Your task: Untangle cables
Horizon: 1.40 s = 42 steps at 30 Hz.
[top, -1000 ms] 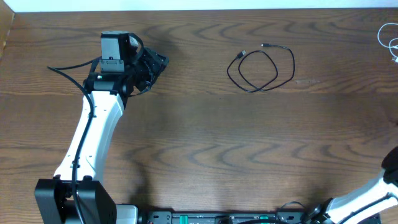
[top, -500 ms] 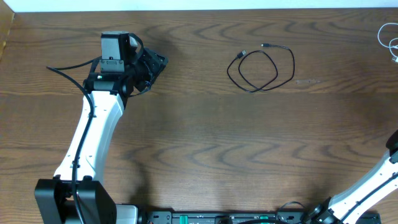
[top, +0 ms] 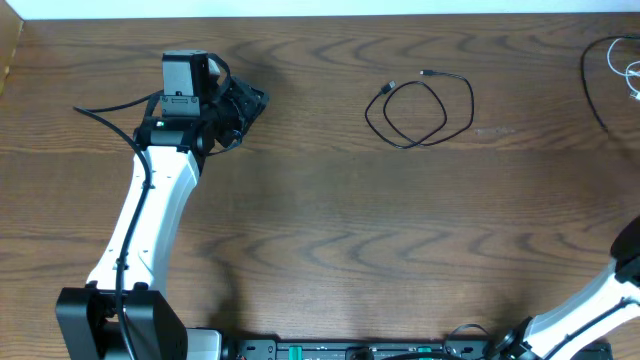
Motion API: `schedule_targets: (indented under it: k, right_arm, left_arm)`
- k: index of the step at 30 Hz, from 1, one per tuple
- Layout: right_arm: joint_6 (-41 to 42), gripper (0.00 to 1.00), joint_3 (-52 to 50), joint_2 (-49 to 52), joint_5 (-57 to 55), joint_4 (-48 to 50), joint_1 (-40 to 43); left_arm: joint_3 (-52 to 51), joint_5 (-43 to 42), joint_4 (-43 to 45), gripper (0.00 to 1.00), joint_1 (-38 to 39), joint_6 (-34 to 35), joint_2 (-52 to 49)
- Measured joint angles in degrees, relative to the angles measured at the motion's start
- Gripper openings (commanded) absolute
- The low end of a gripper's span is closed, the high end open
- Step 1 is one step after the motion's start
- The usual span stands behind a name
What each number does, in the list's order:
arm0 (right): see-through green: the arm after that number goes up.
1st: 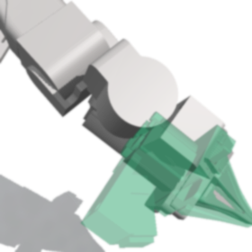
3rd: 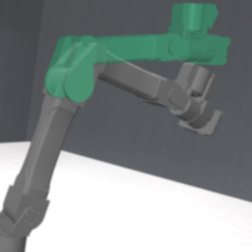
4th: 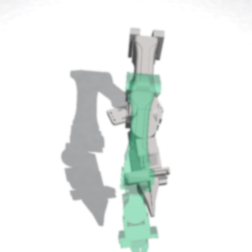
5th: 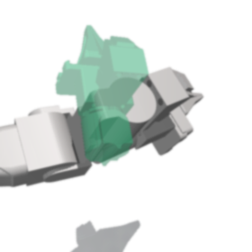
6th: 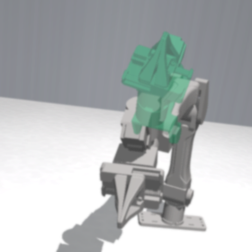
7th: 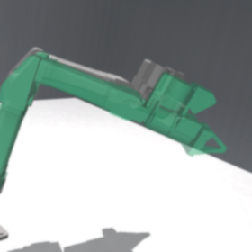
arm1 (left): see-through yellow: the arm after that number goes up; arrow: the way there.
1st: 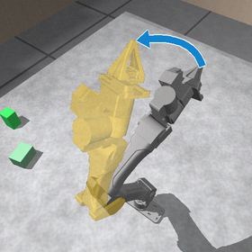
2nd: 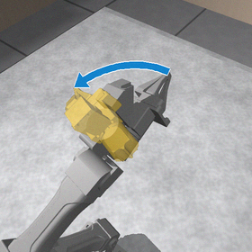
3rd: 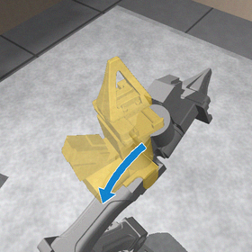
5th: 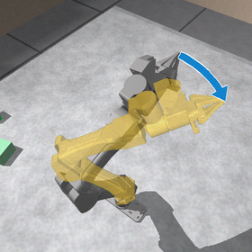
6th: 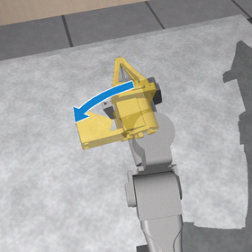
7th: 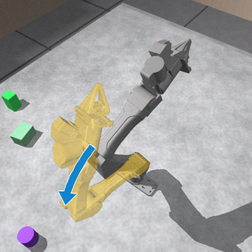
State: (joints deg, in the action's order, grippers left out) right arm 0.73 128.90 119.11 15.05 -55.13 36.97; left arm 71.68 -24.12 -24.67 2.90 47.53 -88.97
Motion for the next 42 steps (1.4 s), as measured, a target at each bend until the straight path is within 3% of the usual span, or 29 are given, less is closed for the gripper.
schedule_targets:
  k: [6,13,15,17,22,26,31,34,37,42]
  right_arm:
    - [-2.80,0.99,0.85,-3.37,8.24,-2.10,-5.97]
    - [-5.90,0.99,0.76,1.05,11.45,-6.47,-19.39]
    - [-5.75,0.87,0.76,3.08,9.99,-7.08,-23.87]
    - [-3.82,0.82,0.76,5.27,8.02,-7.89,-27.61]
    - [2.47,0.79,0.70,12.63,2.75,-10.03,-35.15]
    - [12.26,0.97,0.57,16.11,-6.71,-14.82,-39.34]
    - [24.70,0.99,0.11,17.77,-16.15,-17.51,-44.37]
    - [30.23,0.79,-0.07,18.71,-18.23,-17.46,-46.60]
    - [34.67,0.67,-0.44,20.52,-18.99,-17.55,-48.33]
    - [38.23,0.64,-1.81,23.04,-18.97,-17.94,-48.92]
  left_arm:
    - [0.00,0.28,-0.02,0.40,0.00,-1.09,0.00]
    - [0.00,0.33,-1.01,0.40,0.00,-7.19,0.00]
    - [0.00,0.50,-2.29,0.40,0.00,-8.92,0.00]
    - [0.00,1.07,-3.89,0.40,0.00,-9.81,-0.07]
    - [0.00,3.89,-7.19,0.40,0.00,-10.54,-0.44]
    - [0.00,5.44,-7.78,0.40,0.00,-10.60,-0.55]
    - [0.00,6.29,-7.82,0.40,0.00,-10.99,-0.55]
    - [0.00,6.47,-7.87,0.40,0.00,-11.21,-0.55]
    - [0.00,6.47,-7.89,0.40,0.00,-11.39,-0.55]
    - [0.00,6.47,-8.15,0.40,0.00,-11.39,-0.57]
